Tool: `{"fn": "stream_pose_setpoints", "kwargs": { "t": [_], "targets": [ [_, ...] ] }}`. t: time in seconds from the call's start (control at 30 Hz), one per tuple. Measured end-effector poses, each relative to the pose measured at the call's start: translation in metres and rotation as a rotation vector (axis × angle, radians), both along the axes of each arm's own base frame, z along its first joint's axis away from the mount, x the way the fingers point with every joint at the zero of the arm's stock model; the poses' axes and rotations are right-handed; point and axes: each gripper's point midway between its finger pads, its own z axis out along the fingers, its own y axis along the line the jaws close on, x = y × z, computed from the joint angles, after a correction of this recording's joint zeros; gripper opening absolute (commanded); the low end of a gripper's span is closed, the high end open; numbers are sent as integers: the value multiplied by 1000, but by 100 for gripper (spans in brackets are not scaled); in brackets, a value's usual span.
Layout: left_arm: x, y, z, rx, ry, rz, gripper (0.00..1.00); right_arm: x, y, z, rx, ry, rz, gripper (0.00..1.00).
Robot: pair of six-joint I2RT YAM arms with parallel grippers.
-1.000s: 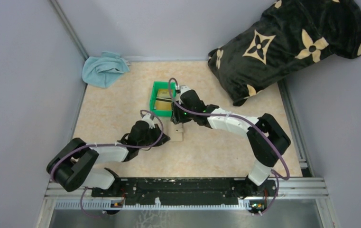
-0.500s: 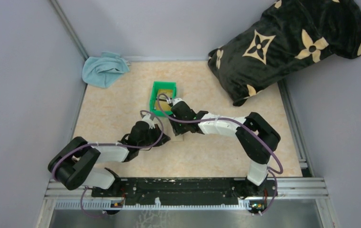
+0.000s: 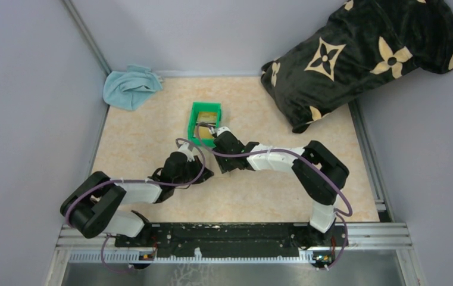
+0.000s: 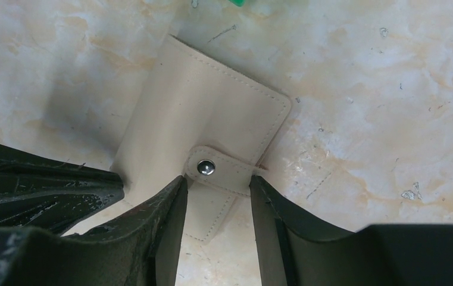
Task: Take the credit cards out of the card holder
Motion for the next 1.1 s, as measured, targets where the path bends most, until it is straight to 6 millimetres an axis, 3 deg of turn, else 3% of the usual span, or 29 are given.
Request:
{"fn": "stream_pose_setpoints", "kwargs": {
  "t": [0.33, 0.57, 0.73, 1.1],
  "targets": [
    [0, -1, -1, -5, 3, 3, 9, 1, 2, 2, -12, -14, 5, 56],
    [0, -1, -1, -12, 4, 6, 9, 0, 5, 3, -9, -17, 12, 55],
    [0, -1, -1, -12, 4, 6, 9, 2, 5, 2, -21, -23, 5, 46],
    [-3, 2, -1, -13, 2, 10, 9, 9, 8, 5, -18, -33, -38, 4]
  ]
}}
